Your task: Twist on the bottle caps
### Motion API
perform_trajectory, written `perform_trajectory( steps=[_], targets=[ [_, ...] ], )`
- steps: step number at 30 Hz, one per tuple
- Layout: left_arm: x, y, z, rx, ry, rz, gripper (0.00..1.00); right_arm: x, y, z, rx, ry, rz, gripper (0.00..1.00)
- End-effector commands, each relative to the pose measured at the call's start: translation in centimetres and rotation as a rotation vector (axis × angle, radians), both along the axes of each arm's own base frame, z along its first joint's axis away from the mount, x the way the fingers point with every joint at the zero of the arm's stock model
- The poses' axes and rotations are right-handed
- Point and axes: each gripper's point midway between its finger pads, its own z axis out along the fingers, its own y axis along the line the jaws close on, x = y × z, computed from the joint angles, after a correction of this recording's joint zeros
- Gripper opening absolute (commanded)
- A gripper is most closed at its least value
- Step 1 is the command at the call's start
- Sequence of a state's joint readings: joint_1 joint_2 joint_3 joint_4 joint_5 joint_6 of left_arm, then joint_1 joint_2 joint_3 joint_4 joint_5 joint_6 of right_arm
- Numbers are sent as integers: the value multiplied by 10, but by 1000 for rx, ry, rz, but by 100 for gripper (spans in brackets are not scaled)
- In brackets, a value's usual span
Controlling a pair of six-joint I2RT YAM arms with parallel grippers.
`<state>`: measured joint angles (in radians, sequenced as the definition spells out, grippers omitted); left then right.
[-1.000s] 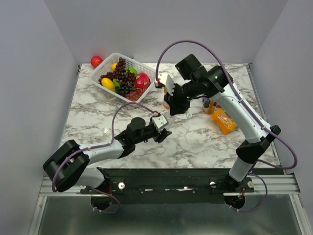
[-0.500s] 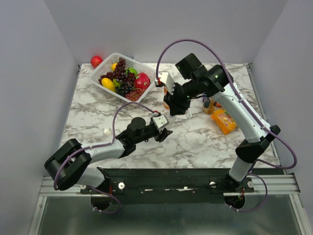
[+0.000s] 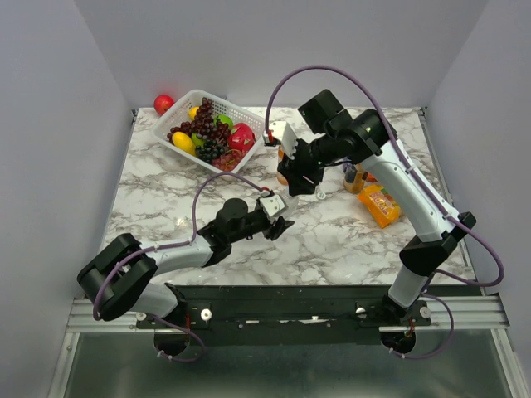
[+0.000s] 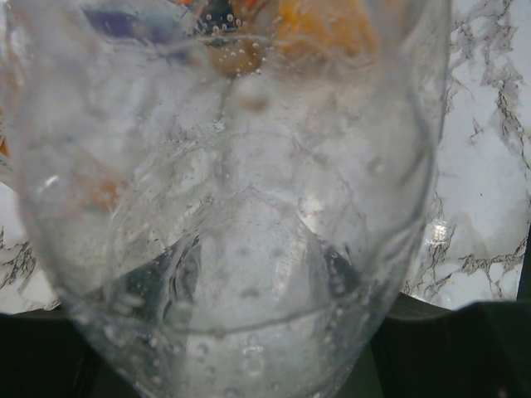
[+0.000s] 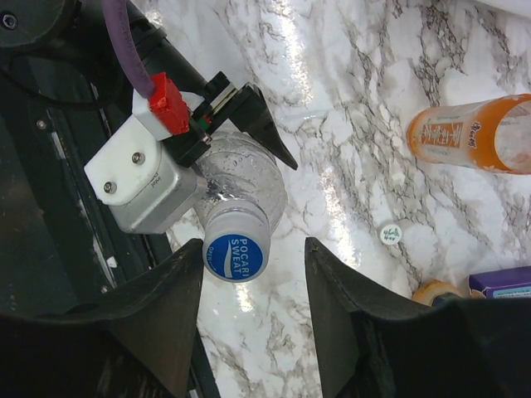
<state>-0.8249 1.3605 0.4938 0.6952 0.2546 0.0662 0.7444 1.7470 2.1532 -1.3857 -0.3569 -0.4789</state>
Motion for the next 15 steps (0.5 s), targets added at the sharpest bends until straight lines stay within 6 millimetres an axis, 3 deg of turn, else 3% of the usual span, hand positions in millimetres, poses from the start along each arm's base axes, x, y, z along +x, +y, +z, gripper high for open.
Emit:
perform_trajectory(
  steps=[1, 15],
  targets=[
    [-4, -13, 20, -48, -63, -59, 0, -11, -9, 3, -14, 44, -3, 59],
    [-9, -8, 15, -48, -53, -57, 0, -21, -5, 22, 50, 41, 36, 61]
  ],
)
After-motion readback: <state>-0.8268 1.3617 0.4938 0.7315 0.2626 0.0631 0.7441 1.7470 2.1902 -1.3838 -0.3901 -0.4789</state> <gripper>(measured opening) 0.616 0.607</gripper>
